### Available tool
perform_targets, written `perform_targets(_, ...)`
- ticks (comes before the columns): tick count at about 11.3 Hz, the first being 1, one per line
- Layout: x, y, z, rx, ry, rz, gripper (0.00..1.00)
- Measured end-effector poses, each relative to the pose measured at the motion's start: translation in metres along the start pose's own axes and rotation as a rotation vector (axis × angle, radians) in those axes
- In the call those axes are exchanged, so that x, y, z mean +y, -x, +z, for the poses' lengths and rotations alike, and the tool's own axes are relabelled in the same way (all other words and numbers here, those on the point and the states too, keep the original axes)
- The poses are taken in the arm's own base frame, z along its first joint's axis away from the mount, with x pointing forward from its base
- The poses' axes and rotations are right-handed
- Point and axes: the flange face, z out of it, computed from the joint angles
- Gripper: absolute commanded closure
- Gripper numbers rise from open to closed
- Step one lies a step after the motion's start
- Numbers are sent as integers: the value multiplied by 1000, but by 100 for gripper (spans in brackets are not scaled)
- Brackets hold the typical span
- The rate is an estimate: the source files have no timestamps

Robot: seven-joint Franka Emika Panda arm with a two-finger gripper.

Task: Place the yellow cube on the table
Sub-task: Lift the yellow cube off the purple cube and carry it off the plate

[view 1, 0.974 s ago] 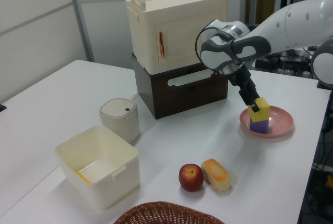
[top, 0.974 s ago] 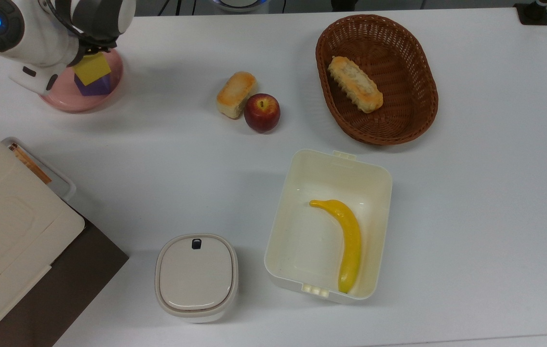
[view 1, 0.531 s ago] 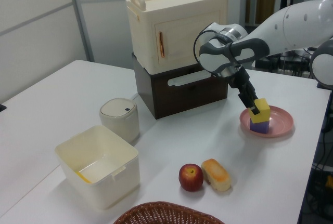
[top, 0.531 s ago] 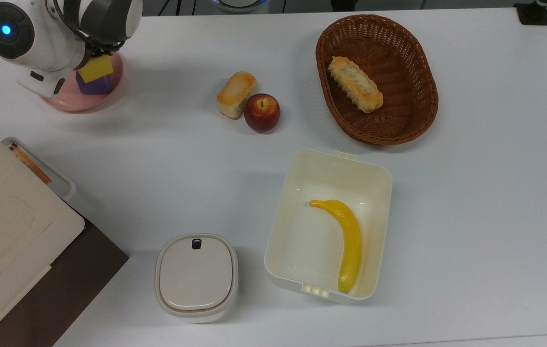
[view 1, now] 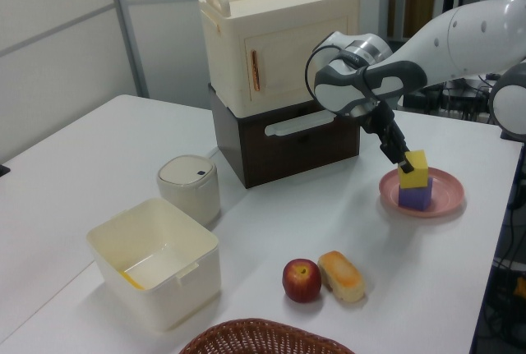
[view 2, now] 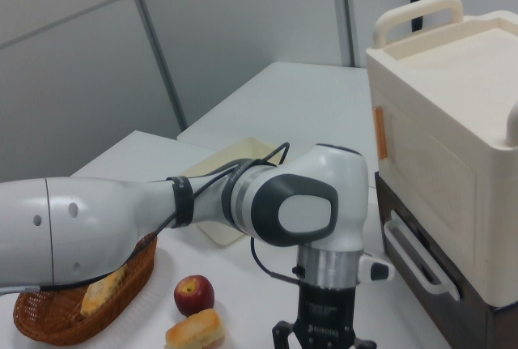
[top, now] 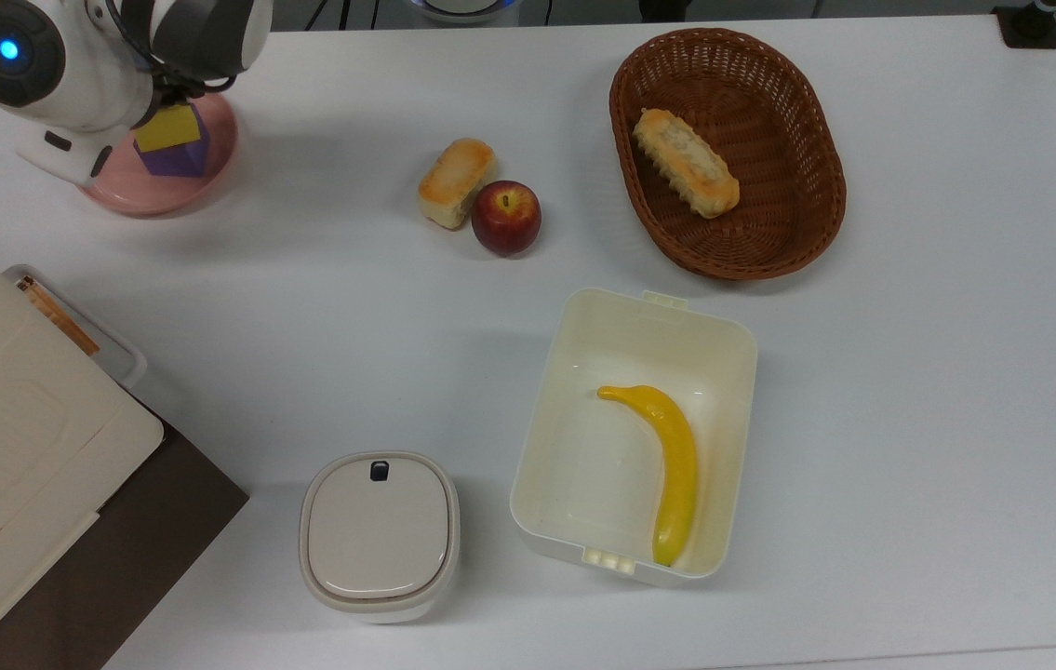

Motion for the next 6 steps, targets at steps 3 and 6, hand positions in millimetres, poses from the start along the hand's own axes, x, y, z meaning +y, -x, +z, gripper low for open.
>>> perform_targets(3, -16, -8, -27, 35, 38, -21, 61)
perform_targets(6, -43, -30, -43, 105, 12, -3, 61)
